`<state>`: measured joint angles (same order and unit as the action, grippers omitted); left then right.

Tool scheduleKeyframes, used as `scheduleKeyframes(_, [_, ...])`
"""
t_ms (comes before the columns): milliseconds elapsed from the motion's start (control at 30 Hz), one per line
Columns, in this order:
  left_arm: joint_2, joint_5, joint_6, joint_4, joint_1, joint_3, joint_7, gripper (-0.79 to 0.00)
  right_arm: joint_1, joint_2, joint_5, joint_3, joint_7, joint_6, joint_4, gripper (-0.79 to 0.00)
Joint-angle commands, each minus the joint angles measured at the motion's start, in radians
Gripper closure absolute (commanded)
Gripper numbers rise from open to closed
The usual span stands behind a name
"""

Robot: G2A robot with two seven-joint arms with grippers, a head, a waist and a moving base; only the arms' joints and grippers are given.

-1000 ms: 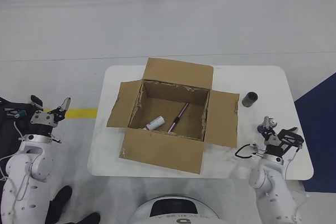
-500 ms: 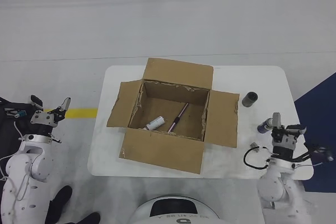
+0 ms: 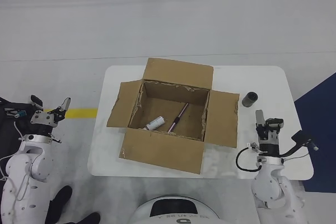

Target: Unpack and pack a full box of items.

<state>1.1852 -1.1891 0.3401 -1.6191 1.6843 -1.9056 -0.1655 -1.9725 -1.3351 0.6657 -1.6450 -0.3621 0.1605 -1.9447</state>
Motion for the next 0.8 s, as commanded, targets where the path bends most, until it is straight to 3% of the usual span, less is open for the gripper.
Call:
scheduleKeyframes(0, [0.000,0.000,0.000,0.000,0.000,0.000,0.000,-0.785,0.012,0.002,-0.093,0.012,0.072,0.084,-0.040,-0.785])
scheduleKeyframes(67, [0.000,0.000,0.000,0.000,0.000,0.000,0.000,-0.785,0.014,0.010,-0.173,0.026,0.222,0.216,-0.085,-0.785])
scheduleKeyframes(133, [0.000,0.000,0.000,0.000,0.000,0.000,0.000,-0.785,0.029,0.019,-0.215,0.041,0.402,0.233,-0.126,-0.785])
scheduleKeyframes(200, [0.000,0.000,0.000,0.000,0.000,0.000,0.000,-0.785,0.066,0.026,-0.252,0.067,0.583,0.186,-0.168,-0.785])
scheduleKeyframes(300, [0.000,0.000,0.000,0.000,0.000,0.000,0.000,-0.785,0.148,0.033,-0.176,0.149,0.821,0.027,-0.206,-0.770])
scheduleKeyframes(367, [0.000,0.000,0.000,0.000,0.000,0.000,0.000,-0.785,0.215,0.034,-0.122,0.242,0.960,-0.066,-0.202,-0.683])
scheduleKeyframes(400, [0.000,0.000,0.000,0.000,0.000,0.000,0.000,-0.785,0.246,0.032,-0.092,0.293,1.017,-0.117,-0.181,-0.517])
scheduleKeyframes(433, [0.000,0.000,0.000,0.000,0.000,0.000,0.000,-0.785,0.284,0.030,-0.044,0.334,1.048,-0.173,-0.166,-0.391])
scheduleKeyframes(633, [0.000,0.000,0.000,0.000,0.000,0.000,0.000,-0.785,0.491,-0.001,0.154,0.572,1.090,-0.484,-0.020,-0.388])
scheduleKeyframes(767, [0.000,0.000,0.000,0.000,0.000,0.000,0.000,-0.785,0.601,-0.026,0.209,0.663,1.077,-0.649,0.076,-0.372])
